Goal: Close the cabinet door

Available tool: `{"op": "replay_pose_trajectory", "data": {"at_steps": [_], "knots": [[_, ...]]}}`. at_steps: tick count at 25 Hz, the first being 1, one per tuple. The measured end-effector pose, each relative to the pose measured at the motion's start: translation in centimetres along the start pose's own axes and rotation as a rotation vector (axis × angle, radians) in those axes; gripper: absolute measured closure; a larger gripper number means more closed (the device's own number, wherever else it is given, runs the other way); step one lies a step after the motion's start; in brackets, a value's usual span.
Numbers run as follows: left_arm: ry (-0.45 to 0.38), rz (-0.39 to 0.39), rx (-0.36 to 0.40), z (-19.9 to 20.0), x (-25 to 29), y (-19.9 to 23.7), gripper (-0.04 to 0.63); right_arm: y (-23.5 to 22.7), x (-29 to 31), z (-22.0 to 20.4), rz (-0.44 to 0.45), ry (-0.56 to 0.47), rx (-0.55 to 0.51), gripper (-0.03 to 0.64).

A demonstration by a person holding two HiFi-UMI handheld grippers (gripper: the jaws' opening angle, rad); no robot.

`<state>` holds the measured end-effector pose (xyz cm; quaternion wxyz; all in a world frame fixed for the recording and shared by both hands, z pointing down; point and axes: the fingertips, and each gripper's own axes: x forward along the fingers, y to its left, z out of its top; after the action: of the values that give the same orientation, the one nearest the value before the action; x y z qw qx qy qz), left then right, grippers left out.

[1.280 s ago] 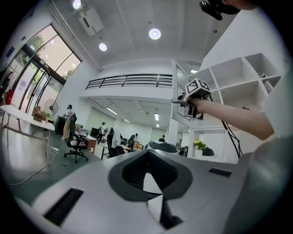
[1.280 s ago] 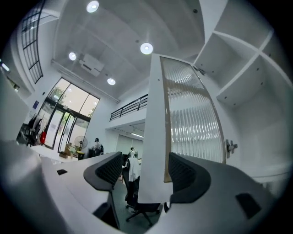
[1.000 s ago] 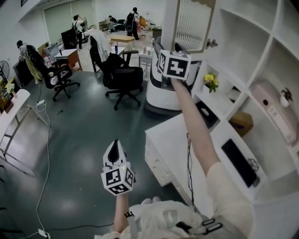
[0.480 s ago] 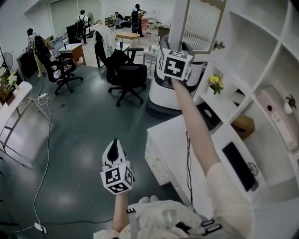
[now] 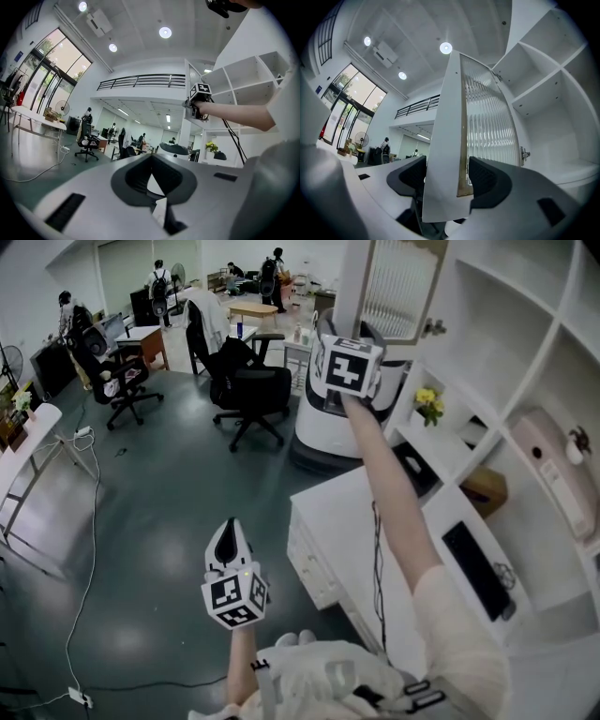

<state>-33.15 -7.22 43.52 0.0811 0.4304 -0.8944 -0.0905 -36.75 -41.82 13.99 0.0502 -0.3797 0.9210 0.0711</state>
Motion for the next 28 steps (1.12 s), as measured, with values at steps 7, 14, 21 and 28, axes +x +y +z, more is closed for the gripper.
{"op": "replay_pose_trajectory", "data": {"at_steps": [7,14,21,28], "knots": [[0.005,-0.028,0.005,-0.1,-0.3,-1.3,0.591,-1.5,-1.0,0.3,0.009,-0.013,-0.008,0.331],[0.013,-0.064,0.008,-0.2,-0.5,-2.3,0.591,-1.9,-1.8,0.2,0.042,0.011,0.025,0.331],[0.024,-0.089,0.010,-0.5,-0.4,-2.8,0.591,-2.5,-3.6,0.3,0.081,-0.007,0.023,0.339],[0.037,-0.142,0.018,-1.1,0.1,-4.7,0.591,-2.3,-5.8,0.6,0.118,-0.053,-0.077,0.405]]}}
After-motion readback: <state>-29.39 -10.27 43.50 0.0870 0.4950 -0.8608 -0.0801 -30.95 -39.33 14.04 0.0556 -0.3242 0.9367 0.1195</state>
